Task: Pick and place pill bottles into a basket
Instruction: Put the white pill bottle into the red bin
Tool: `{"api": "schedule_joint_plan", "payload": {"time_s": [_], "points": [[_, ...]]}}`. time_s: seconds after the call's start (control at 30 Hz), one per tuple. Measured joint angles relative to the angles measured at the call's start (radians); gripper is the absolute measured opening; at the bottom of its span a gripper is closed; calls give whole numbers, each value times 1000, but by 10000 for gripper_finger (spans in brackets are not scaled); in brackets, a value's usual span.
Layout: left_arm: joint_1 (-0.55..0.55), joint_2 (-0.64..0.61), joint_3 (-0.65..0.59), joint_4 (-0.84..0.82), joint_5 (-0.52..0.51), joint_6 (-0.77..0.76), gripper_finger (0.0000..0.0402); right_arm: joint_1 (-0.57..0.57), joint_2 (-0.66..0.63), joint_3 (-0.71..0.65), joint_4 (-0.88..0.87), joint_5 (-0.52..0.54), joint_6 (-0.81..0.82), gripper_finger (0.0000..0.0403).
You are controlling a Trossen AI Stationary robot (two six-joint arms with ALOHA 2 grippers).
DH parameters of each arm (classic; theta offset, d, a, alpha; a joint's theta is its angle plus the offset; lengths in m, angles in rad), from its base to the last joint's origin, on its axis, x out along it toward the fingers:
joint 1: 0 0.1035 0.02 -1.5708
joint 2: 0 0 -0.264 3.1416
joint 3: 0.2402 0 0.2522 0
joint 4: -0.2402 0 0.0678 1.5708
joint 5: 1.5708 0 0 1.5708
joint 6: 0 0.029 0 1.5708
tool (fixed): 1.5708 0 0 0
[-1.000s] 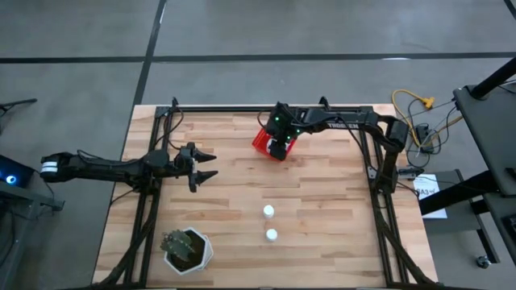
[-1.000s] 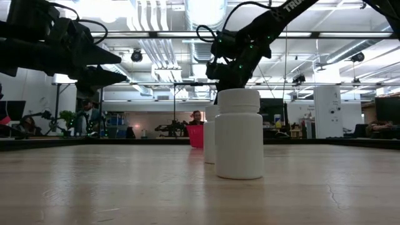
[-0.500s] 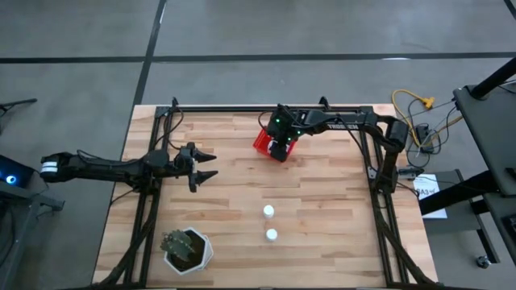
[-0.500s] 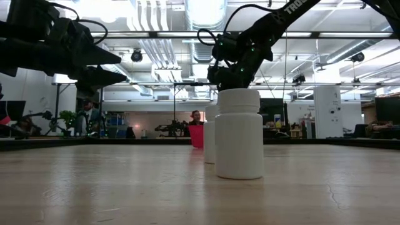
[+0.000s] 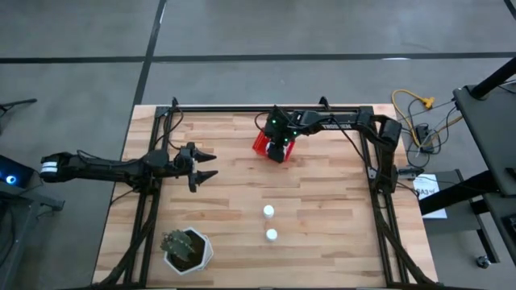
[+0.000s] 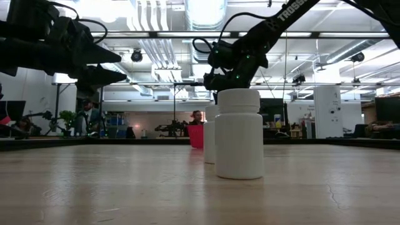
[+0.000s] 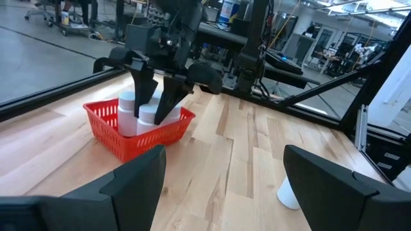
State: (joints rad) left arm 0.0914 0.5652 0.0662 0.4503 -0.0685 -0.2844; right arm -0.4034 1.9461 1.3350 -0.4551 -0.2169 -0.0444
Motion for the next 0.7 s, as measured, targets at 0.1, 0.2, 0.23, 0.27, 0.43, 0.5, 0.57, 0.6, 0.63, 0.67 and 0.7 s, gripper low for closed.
{"api": "schedule_joint_plan", "payload": {"time_s": [0.1, 0.2, 0.23, 0.27, 0.43, 0.5, 0.57, 0.6, 0.63, 0.67, 0.7], "points": [[0, 0, -1, 0, 0, 0, 297, -2, 0, 7, -6, -1, -4, 146], [0, 0, -1, -2, 0, 0, 297, -1, 2, 10, -12, -1, -13, 146], [0, 0, -1, -2, 0, 0, 297, 1, 2, 10, -13, -1, -15, 147], [0, 0, -1, -2, 0, 0, 297, 1, 2, 10, -14, -1, -16, 152], [0, 1, -1, -2, 0, 0, 297, 2, 2, 10, -45, -5, -11, 206], [0, 2, -1, -3, 0, 0, 297, 2, 2, 13, -54, -6, -11, 216], [0, 2, -1, -3, 0, 0, 297, 2, -2, 15, -58, -17, -10, 220], [0, 2, -1, -3, 0, 0, 297, 2, -2, 15, -65, -24, -10, 221], [0, 2, -2, -3, 0, 0, 297, 2, -2, 15, -65, -27, -10, 222], [0, 2, -2, -4, 0, 0, 297, 2, -3, 15, -65, -28, -8, 223], [0, 2, -2, -4, 0, 0, 297, 2, -4, 15, -65, -28, -7, 223]]}}
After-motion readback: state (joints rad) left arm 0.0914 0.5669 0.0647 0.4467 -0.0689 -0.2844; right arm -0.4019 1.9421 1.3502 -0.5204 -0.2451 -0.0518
